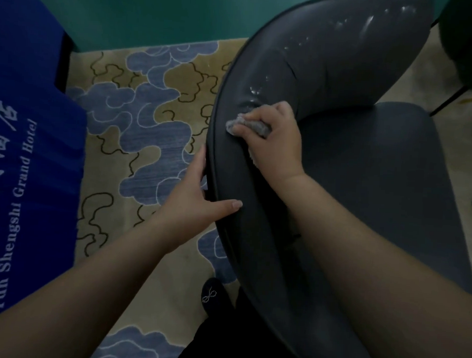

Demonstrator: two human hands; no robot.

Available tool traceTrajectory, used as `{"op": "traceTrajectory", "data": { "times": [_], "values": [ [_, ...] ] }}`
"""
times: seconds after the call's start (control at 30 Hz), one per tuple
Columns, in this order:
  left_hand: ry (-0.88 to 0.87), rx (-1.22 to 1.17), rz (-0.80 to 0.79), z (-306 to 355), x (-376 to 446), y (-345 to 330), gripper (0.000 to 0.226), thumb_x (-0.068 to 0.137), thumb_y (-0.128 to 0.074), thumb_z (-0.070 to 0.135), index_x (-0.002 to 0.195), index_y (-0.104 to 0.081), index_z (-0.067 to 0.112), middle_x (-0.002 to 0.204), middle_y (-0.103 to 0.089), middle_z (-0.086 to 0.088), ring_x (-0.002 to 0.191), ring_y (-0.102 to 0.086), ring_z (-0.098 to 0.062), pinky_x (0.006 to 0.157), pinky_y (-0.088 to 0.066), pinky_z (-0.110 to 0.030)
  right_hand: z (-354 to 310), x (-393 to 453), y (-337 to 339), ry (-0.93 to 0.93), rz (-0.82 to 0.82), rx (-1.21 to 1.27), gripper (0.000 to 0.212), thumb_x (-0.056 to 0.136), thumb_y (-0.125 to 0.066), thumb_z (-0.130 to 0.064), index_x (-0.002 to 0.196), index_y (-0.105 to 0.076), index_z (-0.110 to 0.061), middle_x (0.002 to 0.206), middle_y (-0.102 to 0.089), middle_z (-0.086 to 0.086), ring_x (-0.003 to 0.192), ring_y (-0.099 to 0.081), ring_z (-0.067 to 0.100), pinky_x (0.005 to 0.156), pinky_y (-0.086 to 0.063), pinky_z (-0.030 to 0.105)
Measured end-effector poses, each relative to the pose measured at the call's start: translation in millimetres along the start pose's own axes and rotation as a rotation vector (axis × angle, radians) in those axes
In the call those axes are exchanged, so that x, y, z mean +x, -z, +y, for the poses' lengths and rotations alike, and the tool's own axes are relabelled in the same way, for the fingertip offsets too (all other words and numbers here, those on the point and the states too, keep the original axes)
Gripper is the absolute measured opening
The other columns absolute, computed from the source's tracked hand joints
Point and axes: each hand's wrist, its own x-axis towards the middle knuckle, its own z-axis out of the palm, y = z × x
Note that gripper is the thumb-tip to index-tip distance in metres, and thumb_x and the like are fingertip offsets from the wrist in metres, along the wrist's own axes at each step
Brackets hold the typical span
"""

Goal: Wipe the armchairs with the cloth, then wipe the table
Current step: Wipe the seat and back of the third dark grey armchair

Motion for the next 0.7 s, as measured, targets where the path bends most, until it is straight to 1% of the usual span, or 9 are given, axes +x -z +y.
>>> {"op": "traceTrajectory", "data": {
  "times": [0.07,0.13,0.2,0.27,0.33,0.4,0.5,0.6,0.7],
  "values": [
    [0.002,0.012,0.002,3,7,4,0.09,0.075,-0.078,0.01,0.1,-0.028,0.081,0.101,-0.05,0.052,0.106,-0.061,0.0,0.074,-0.052,-0.016,4,-23,7,-0.002,-0.02,0.027,0.016,0.074,-0.079,-0.025,0.082,-0.065,-0.023,0.093,-0.049,-0.004,0.086,-0.054,0.001,0.079,-0.046,0.013],
    [0.011,0.033,0.01,6,12,8,0.092,0.074,-0.079,0.011,0.105,-0.028,0.08,0.103,-0.051,0.05,0.106,-0.062,-0.001,0.076,-0.053,-0.018,10,-56,18,0.032,-0.075,0.036,0.017,0.074,-0.077,-0.024,0.083,-0.063,-0.028,0.092,-0.048,-0.005,0.085,-0.054,-0.001,0.077,-0.043,0.008],
    [0.021,0.069,0.021,10,15,10,0.096,0.072,-0.08,0.014,0.119,-0.023,0.075,0.105,-0.048,0.051,0.106,-0.059,0.005,0.078,-0.053,-0.018,13,-71,22,0.065,-0.114,0.055,0.016,0.074,-0.077,-0.022,0.085,-0.066,-0.027,0.091,-0.049,-0.005,0.088,-0.059,0.001,0.08,-0.047,0.013],
    [0.033,0.076,0.026,12,15,10,0.094,0.073,-0.079,0.012,0.111,-0.023,0.077,0.099,-0.049,0.054,0.099,-0.06,0.01,0.071,-0.052,-0.013,7,-49,17,0.093,-0.139,0.023,0.015,0.075,-0.079,-0.022,0.086,-0.068,-0.022,0.091,-0.05,-0.002,0.087,-0.06,0.009,0.079,-0.053,0.025],
    [0.05,0.087,0.029,14,18,9,0.094,0.074,-0.078,0.008,0.106,-0.023,0.077,0.095,-0.049,0.055,0.094,-0.06,0.013,0.066,-0.051,-0.01,-1,-6,6,0.116,-0.105,-0.061,0.017,0.075,-0.078,-0.026,0.084,-0.069,-0.016,0.092,-0.05,0.002,0.085,-0.057,0.017,0.077,-0.052,0.034],
    [0.078,0.097,0.046,18,24,9,0.096,0.073,-0.08,0.011,0.112,-0.022,0.077,0.097,-0.047,0.055,0.096,-0.059,0.014,0.068,-0.051,-0.011,-4,44,-4,0.086,-0.044,-0.1,0.02,0.075,-0.078,-0.029,0.084,-0.07,-0.013,0.095,-0.051,0.005,0.089,-0.055,0.021,0.081,-0.05,0.039],
    [0.111,0.124,0.081,22,34,9,0.109,0.067,-0.084,0.024,0.136,-0.012,0.066,0.119,-0.038,0.042,0.108,-0.052,0.005,0.085,-0.049,-0.023,-2,67,-8,0.037,-0.023,-0.065,0.019,0.075,-0.078,-0.031,0.083,-0.069,-0.017,0.097,-0.052,0.004,0.089,-0.056,0.016,0.084,-0.049,0.034],
    [0.104,0.147,0.091,26,43,10,0.112,0.061,-0.086,0.034,0.139,-0.011,0.062,0.119,-0.038,0.044,0.109,-0.049,0.009,0.091,-0.048,-0.027,10,19,3,-0.008,-0.044,-0.013,0.013,0.077,-0.075,-0.033,0.082,-0.065,-0.026,0.094,-0.051,-0.005,0.083,-0.055,0.003,0.077,-0.049,0.022],
    [0.088,0.193,0.07,29,54,14,0.112,0.058,-0.086,0.037,0.141,-0.015,0.06,0.126,-0.042,0.04,0.112,-0.051,0.011,0.091,-0.051,-0.027,18,-8,10,0.055,-0.048,-0.029,0.017,0.075,-0.074,-0.035,0.086,-0.067,-0.024,0.092,-0.053,-0.005,0.085,-0.058,0.005,0.077,-0.052,0.024]
  ]
}}
